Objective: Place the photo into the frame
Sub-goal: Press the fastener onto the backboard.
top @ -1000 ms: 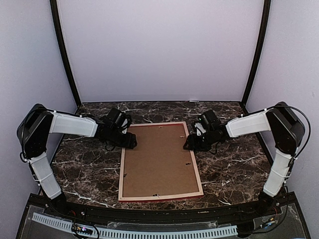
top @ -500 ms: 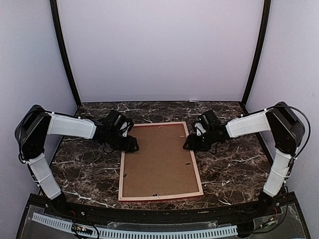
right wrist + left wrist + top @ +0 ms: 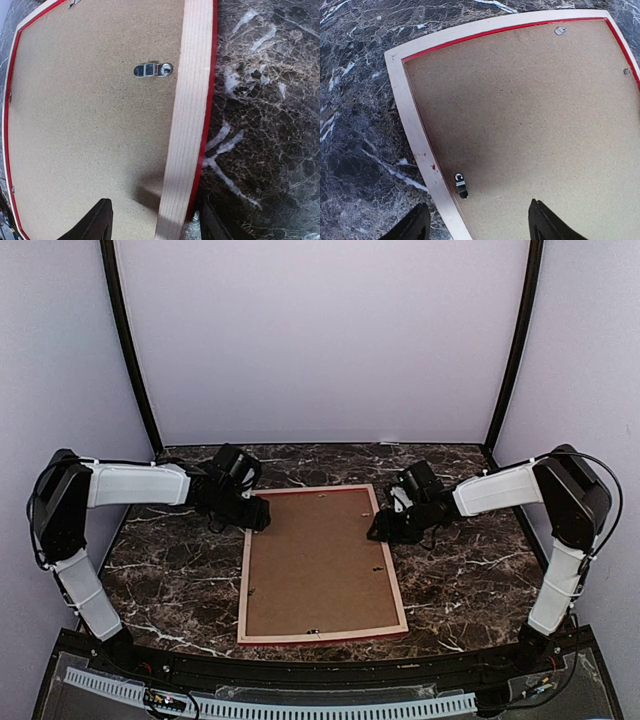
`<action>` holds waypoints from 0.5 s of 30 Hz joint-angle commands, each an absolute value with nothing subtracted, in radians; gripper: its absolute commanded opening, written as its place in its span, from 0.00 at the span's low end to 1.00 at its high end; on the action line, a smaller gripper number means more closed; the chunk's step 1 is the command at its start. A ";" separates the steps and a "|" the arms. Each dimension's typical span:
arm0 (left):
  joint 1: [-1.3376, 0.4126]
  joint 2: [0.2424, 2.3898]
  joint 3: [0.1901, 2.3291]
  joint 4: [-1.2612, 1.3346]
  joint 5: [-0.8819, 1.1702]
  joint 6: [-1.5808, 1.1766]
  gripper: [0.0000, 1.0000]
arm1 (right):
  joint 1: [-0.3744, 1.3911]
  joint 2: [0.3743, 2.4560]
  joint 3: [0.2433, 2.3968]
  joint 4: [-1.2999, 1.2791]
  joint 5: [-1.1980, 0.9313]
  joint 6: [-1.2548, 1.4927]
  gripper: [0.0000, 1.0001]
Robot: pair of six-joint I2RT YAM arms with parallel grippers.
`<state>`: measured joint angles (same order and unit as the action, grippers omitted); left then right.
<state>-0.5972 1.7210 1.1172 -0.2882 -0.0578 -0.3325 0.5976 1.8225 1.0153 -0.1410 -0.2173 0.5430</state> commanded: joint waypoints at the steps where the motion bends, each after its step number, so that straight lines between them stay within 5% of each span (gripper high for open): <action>1: -0.589 1.779 1.168 -0.365 -0.122 -0.304 0.71 | 0.603 1.848 1.026 -0.149 -0.232 0.534 0.61; 15: -0.551 1.806 1.175 -0.372 -0.123 -0.301 0.71 | 0.599 1.832 1.014 -0.166 -0.221 0.523 0.36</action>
